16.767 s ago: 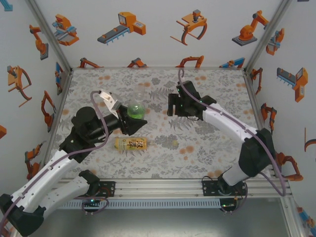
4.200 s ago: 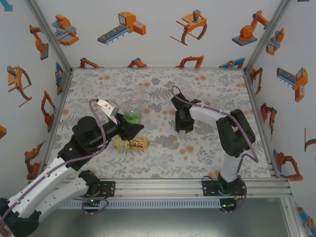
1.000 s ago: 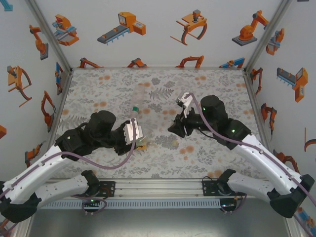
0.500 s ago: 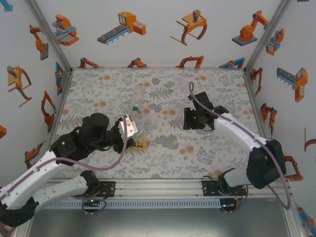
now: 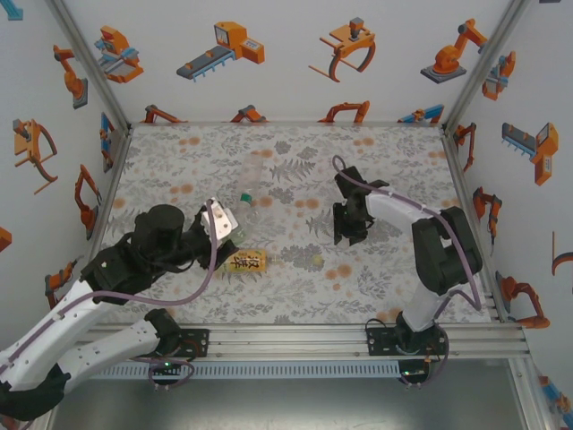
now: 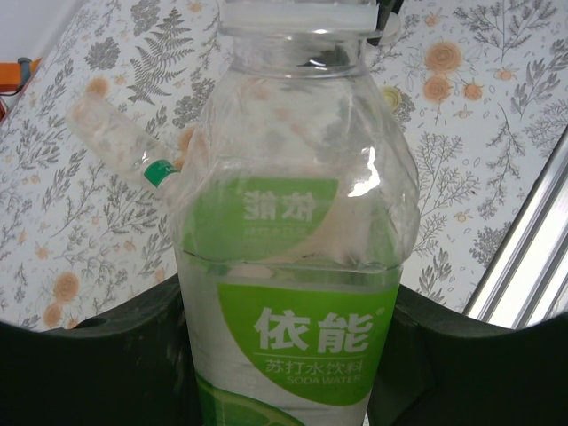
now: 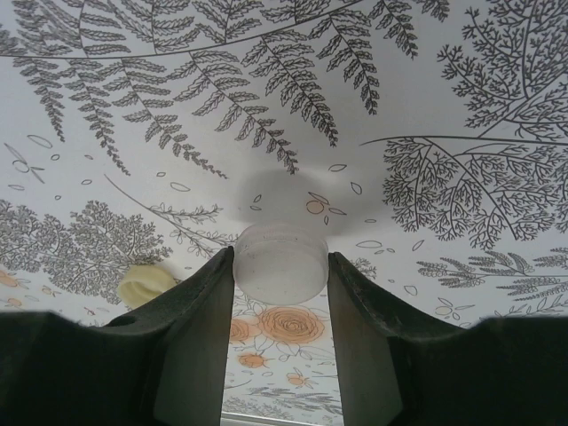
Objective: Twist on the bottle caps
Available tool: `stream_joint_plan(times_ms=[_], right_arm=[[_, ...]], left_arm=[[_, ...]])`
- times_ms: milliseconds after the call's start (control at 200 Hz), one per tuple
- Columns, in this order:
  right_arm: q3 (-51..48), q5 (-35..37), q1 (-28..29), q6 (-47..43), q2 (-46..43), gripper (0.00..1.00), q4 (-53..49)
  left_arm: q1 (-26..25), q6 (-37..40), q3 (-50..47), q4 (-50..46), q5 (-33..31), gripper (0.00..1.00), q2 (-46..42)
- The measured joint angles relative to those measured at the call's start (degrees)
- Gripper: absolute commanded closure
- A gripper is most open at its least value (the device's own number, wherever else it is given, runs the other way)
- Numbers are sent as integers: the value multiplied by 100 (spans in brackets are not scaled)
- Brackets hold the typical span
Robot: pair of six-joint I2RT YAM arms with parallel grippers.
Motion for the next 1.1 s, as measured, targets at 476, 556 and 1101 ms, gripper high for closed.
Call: stream_joint_plan(times_ms=[476, 556, 1101], right_arm=[[431, 146, 0, 20, 157, 46, -387], [614, 157, 13, 26, 157, 48, -498], [3877, 289, 1746, 826, 1805, 55, -785]], left_arm=[[260, -96, 0, 2, 149, 100, -4], [286, -118, 0, 2, 149, 100, -22], [332, -310, 17, 4, 0, 100, -446]])
